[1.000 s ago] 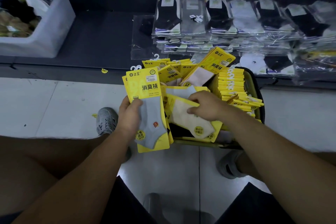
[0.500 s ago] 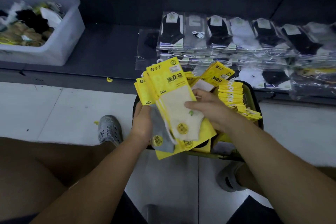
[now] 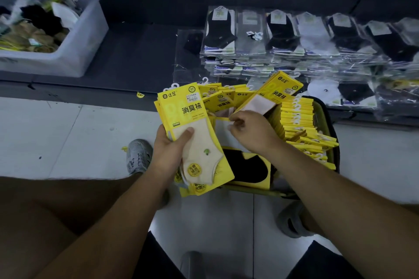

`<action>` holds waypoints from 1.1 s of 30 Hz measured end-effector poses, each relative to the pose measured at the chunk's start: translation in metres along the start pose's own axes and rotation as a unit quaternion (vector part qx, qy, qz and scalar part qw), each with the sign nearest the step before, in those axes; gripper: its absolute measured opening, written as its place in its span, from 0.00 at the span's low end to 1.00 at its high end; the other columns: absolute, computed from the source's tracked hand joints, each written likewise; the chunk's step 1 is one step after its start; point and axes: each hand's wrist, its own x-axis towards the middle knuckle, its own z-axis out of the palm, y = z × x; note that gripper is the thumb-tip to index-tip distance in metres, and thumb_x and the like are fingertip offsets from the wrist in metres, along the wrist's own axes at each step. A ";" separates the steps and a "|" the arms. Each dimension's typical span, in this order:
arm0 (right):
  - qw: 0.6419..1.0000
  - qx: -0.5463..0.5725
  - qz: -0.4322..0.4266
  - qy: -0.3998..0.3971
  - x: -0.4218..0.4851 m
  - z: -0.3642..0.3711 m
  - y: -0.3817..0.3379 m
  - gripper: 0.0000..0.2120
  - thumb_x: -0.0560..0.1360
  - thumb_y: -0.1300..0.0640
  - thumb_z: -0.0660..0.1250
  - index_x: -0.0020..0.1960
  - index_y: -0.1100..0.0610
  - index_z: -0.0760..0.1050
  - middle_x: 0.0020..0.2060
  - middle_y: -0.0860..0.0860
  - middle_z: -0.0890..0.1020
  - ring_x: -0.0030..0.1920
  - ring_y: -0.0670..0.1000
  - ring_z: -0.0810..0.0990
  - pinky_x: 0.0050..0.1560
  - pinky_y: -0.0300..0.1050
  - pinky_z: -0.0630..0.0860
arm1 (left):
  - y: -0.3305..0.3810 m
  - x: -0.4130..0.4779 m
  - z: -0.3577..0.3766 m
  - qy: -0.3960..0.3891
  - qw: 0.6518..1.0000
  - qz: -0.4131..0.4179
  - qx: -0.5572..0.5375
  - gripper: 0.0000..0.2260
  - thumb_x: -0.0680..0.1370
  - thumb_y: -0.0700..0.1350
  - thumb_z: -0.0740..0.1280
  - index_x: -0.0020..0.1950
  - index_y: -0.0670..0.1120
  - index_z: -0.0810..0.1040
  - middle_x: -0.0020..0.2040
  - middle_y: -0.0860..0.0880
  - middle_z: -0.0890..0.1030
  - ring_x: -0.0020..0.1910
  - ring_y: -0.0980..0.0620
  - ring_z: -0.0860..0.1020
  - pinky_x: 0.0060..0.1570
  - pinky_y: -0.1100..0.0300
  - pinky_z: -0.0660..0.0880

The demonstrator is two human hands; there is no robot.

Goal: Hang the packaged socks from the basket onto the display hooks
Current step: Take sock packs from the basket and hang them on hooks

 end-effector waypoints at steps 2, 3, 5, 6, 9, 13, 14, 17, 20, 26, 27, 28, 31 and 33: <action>0.988 -0.150 -0.022 -0.018 0.013 0.001 0.012 0.20 0.80 0.48 0.66 0.69 0.54 0.76 0.63 0.54 0.79 0.65 0.59 0.72 0.62 0.52 0.70 | 0.002 0.004 -0.013 0.005 1.000 -0.007 -0.006 0.14 0.80 0.44 0.75 0.64 0.52 0.78 0.53 0.53 0.89 0.49 0.51 0.89 0.40 0.57 0.85; 0.980 -0.196 -0.023 -0.041 0.019 0.004 0.016 0.23 0.80 0.45 0.65 0.72 0.53 0.73 0.66 0.53 0.78 0.67 0.59 0.69 0.64 0.53 0.68 | 0.002 0.005 -0.018 0.006 1.000 -0.012 -0.006 0.15 0.79 0.45 0.76 0.64 0.53 0.78 0.53 0.54 0.89 0.49 0.51 0.89 0.40 0.55 0.86; 0.963 -0.255 -0.019 -0.079 0.028 0.011 0.020 0.27 0.79 0.41 0.65 0.74 0.52 0.69 0.69 0.53 0.76 0.69 0.60 0.69 0.66 0.55 0.65 | 0.002 0.006 -0.024 0.006 1.000 -0.026 -0.010 0.17 0.79 0.45 0.75 0.67 0.51 0.77 0.56 0.51 0.89 0.52 0.46 0.88 0.49 0.45 0.86; 0.959 -0.269 -0.020 -0.084 0.031 0.014 0.021 0.29 0.78 0.41 0.66 0.75 0.52 0.68 0.69 0.54 0.76 0.68 0.60 0.70 0.66 0.56 0.65 | 0.002 0.006 -0.025 0.005 0.999 -0.031 -0.015 0.18 0.80 0.45 0.75 0.68 0.51 0.77 0.58 0.50 0.88 0.55 0.43 0.88 0.54 0.40 0.85; 0.960 -0.275 -0.044 -0.040 0.035 0.019 0.021 0.29 0.75 0.41 0.71 0.72 0.50 0.70 0.66 0.53 0.77 0.65 0.59 0.73 0.63 0.55 0.66 | -0.002 0.008 -0.028 0.010 0.999 -0.037 -0.018 0.19 0.80 0.45 0.74 0.70 0.49 0.76 0.60 0.48 0.87 0.57 0.41 0.87 0.58 0.36 0.82; 0.964 -0.255 -0.074 -0.028 0.034 0.017 0.020 0.30 0.73 0.44 0.74 0.73 0.48 0.71 0.68 0.53 0.76 0.65 0.60 0.73 0.63 0.53 0.68 | -0.006 0.012 -0.028 0.016 0.999 -0.033 -0.007 0.18 0.80 0.46 0.75 0.68 0.51 0.77 0.57 0.51 0.88 0.53 0.45 0.88 0.51 0.42 0.86; 0.963 -0.256 -0.080 -0.033 0.034 0.016 0.019 0.30 0.74 0.44 0.74 0.74 0.48 0.71 0.69 0.53 0.76 0.65 0.60 0.74 0.62 0.53 0.69 | -0.007 0.013 -0.028 0.017 0.999 -0.030 -0.002 0.17 0.80 0.47 0.75 0.68 0.52 0.77 0.56 0.52 0.89 0.52 0.47 0.89 0.48 0.46 0.86; 0.970 -0.228 -0.075 -0.049 0.033 0.013 0.016 0.31 0.74 0.45 0.74 0.74 0.47 0.70 0.70 0.53 0.74 0.67 0.59 0.74 0.60 0.51 0.72 | -0.007 0.013 -0.026 0.018 1.000 -0.025 0.003 0.17 0.79 0.48 0.75 0.67 0.53 0.78 0.53 0.54 0.89 0.48 0.50 0.89 0.40 0.54 0.86; 0.982 -0.146 -0.046 -0.114 0.037 0.003 0.013 0.26 0.75 0.48 0.74 0.70 0.53 0.74 0.71 0.53 0.72 0.69 0.57 0.72 0.61 0.50 0.71 | -0.007 0.013 -0.026 0.019 1.000 -0.023 0.001 0.17 0.79 0.47 0.75 0.66 0.53 0.78 0.53 0.55 0.89 0.47 0.51 0.89 0.37 0.57 0.85; 0.981 0.013 0.042 -0.187 0.047 -0.060 0.012 0.15 0.75 0.55 0.75 0.59 0.54 0.77 0.60 0.54 0.79 0.60 0.55 0.79 0.58 0.49 0.75 | 0.000 0.010 -0.023 0.030 0.999 -0.023 -0.013 0.17 0.80 0.46 0.75 0.68 0.52 0.76 0.56 0.52 0.88 0.51 0.49 0.88 0.49 0.47 0.86; 0.977 0.065 0.065 -0.192 0.046 -0.075 0.015 0.14 0.75 0.56 0.75 0.58 0.53 0.77 0.58 0.54 0.81 0.58 0.56 0.81 0.58 0.51 0.77 | 0.001 0.010 -0.023 0.028 0.999 -0.024 -0.014 0.17 0.80 0.46 0.74 0.67 0.52 0.76 0.55 0.52 0.88 0.50 0.49 0.88 0.47 0.48 0.86; 0.971 0.122 0.080 -0.191 0.043 -0.089 0.018 0.11 0.75 0.58 0.75 0.55 0.53 0.77 0.57 0.54 0.82 0.56 0.56 0.83 0.56 0.52 0.79 | 0.001 0.010 -0.023 0.026 0.999 -0.023 -0.013 0.15 0.80 0.46 0.74 0.65 0.53 0.77 0.52 0.54 0.89 0.48 0.51 0.89 0.44 0.52 0.86; 0.944 0.274 0.096 -0.156 0.028 -0.117 0.020 0.09 0.74 0.64 0.72 0.52 0.54 0.78 0.52 0.59 0.85 0.47 0.57 0.85 0.49 0.53 0.81 | 0.004 0.010 -0.017 0.019 1.000 -0.007 0.010 0.10 0.81 0.46 0.73 0.60 0.54 0.76 0.45 0.59 0.88 0.42 0.58 0.87 0.33 0.65 0.81; 0.922 0.345 0.099 -0.149 0.018 -0.120 0.012 0.13 0.72 0.62 0.73 0.55 0.55 0.78 0.51 0.58 0.86 0.45 0.57 0.86 0.47 0.52 0.82 | 0.008 0.010 -0.006 0.003 1.000 -0.006 -0.003 0.12 0.82 0.46 0.72 0.64 0.51 0.74 0.53 0.54 0.87 0.50 0.53 0.87 0.39 0.59 0.83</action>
